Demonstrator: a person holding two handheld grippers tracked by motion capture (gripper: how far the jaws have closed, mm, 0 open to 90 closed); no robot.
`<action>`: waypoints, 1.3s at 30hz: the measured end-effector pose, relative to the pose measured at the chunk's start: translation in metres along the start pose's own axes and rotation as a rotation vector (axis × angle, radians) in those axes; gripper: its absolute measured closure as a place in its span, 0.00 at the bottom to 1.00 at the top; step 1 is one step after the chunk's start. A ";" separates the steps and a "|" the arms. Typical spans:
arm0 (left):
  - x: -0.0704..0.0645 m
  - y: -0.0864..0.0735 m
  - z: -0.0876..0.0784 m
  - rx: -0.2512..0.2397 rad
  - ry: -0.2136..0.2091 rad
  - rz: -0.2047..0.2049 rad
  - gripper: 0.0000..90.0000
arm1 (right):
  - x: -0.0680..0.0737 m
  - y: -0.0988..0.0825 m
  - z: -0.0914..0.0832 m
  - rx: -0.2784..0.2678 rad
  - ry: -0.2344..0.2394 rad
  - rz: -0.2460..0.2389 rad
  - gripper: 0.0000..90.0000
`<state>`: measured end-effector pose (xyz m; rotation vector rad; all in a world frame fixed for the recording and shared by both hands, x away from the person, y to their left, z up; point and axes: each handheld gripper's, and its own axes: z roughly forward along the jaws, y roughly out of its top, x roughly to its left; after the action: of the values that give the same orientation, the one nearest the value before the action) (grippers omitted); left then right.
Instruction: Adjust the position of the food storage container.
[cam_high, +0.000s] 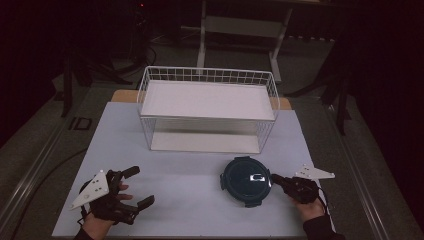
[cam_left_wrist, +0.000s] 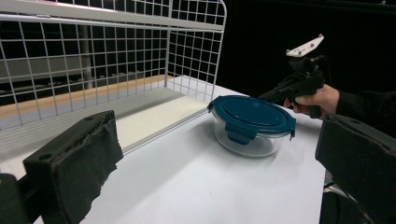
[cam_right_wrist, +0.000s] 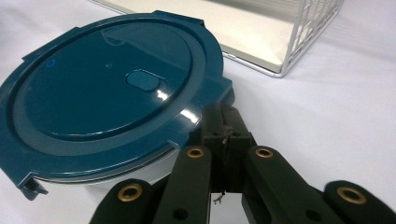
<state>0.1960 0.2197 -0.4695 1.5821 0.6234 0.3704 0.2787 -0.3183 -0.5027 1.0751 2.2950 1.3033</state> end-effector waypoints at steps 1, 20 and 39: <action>0.000 0.000 0.000 0.002 -0.001 0.001 0.00 | 0.001 0.000 0.000 -0.001 0.004 0.001 1.00; -0.001 0.000 0.002 0.007 -0.004 -0.002 0.00 | 0.037 0.013 0.018 0.015 0.128 -0.045 1.00; -0.001 -0.001 0.001 0.006 -0.002 0.000 0.00 | 0.042 0.012 0.024 0.032 0.145 -0.051 1.00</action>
<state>0.1958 0.2185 -0.4703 1.5880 0.6237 0.3668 0.2694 -0.2698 -0.5012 0.9538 2.4393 1.3701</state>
